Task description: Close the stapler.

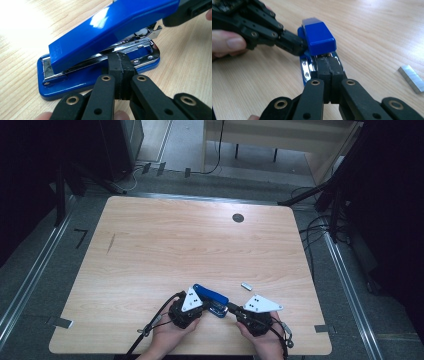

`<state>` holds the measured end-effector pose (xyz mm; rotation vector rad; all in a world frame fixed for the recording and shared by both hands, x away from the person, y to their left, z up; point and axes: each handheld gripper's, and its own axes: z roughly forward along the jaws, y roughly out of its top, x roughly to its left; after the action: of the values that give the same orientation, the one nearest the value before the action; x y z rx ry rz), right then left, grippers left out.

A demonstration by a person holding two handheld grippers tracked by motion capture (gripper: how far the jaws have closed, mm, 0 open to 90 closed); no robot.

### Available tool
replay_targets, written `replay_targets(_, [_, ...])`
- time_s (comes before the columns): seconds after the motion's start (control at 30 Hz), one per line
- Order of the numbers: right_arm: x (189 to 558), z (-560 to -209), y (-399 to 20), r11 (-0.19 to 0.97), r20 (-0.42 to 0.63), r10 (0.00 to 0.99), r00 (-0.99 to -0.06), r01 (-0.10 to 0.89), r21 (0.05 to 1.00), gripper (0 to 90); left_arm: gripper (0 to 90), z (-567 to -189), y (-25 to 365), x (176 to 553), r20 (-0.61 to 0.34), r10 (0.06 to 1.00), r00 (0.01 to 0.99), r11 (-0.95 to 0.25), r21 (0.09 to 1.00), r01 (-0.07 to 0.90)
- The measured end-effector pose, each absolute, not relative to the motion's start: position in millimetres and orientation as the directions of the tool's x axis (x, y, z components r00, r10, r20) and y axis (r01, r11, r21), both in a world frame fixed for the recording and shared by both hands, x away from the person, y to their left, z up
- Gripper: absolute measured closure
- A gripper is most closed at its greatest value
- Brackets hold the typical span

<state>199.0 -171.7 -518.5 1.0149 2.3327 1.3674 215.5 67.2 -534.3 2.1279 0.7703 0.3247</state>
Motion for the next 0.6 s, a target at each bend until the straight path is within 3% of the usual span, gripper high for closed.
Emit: replay_targets(0.6, [204.4,-506.0,-170.1,0.246,0.154,0.675,-0.722,0.417,0.875,90.0,90.0,-534.7,66.3,214.7,-0.027,0.628,0.778,-0.468,0.785,0.405])
